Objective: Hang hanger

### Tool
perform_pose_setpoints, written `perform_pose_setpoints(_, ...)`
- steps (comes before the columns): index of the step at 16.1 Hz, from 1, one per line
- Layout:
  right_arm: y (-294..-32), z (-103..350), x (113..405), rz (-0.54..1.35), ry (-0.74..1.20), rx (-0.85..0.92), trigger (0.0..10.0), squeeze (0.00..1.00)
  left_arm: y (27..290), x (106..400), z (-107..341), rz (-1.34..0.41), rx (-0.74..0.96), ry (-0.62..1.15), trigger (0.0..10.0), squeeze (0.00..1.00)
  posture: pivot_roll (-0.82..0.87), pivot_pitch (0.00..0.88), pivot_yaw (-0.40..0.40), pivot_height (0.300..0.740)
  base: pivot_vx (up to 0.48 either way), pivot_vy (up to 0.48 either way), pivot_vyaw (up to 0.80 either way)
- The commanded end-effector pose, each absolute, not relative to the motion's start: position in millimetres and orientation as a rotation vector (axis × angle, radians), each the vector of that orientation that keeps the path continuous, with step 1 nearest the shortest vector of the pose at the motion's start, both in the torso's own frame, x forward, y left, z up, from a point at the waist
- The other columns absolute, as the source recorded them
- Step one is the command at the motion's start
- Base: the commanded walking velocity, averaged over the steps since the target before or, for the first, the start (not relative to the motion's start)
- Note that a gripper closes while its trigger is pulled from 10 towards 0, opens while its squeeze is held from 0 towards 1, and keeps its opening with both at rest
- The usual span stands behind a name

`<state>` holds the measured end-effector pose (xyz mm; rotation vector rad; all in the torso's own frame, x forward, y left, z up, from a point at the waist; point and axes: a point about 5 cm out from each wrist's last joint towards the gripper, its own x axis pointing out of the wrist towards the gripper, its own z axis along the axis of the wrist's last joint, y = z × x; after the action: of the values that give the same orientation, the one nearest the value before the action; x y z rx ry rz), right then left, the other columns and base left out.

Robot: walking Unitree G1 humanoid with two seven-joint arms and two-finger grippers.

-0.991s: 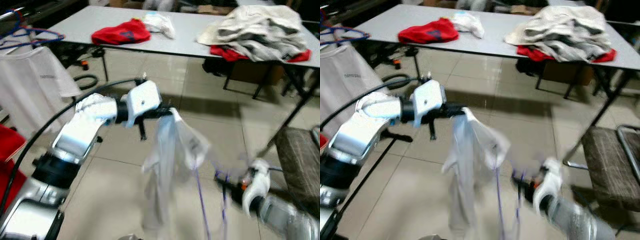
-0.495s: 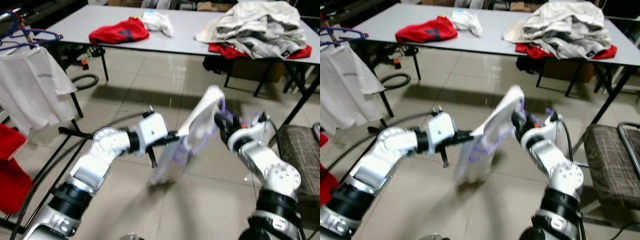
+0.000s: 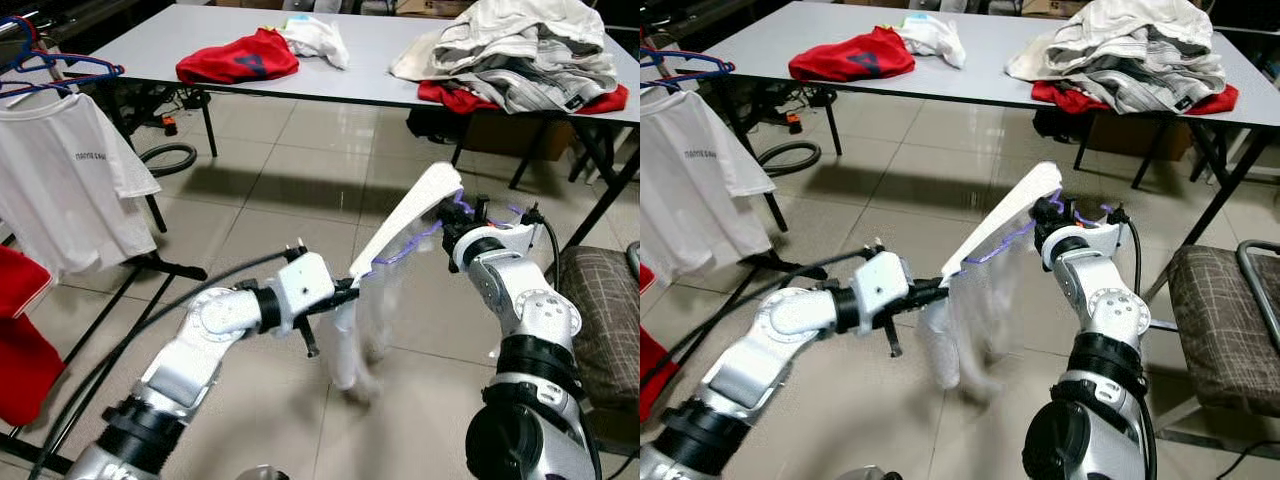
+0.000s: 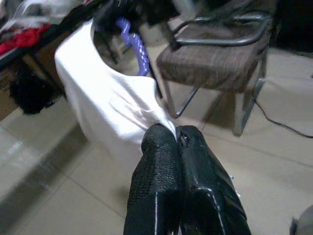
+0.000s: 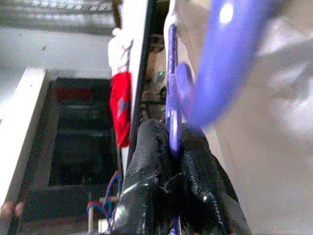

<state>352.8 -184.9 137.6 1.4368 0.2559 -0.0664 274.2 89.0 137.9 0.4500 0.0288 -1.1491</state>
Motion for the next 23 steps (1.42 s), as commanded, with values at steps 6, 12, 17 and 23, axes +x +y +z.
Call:
perform_pose_setpoints(6, -189.5, 141.3, 362.1, -0.123, 0.23, 1.462, 10.0, 0.0, 79.8, 261.6, 172.9, -1.28, 0.347, -0.074, 10.0, 0.0, 0.02, 0.044, -0.002, 0.74, 0.0, 0.0, 0.0)
perform_pose_setpoints(12, -171.0, 132.2, 362.2, -0.134, 0.304, 1.43, 10.0, 0.0, 55.5, 267.1, 187.9, -1.272, 0.398, -0.174, 10.0, 0.0, 0.01, 0.048, -0.002, 0.74, 0.0, 0.0, 0.0)
perform_pose_setpoints(17, -156.9, 122.3, 359.5, -0.157, 0.366, 1.401, 10.0, 0.0, 47.2, 268.3, 223.5, -1.367, 0.299, -0.279, 10.0, 0.0, 0.02, 0.05, 0.0, 0.74, 0.0, 0.0, 0.0)
perform_pose_setpoints(23, -152.2, 133.8, 362.6, -0.149, 0.339, 1.498, 10.0, 0.0, 34.9, 260.4, 150.7, -1.381, 0.689, -0.034, 10.0, 0.0, 0.01, 0.049, 0.002, 0.74, 0.0, 0.0, 0.0)
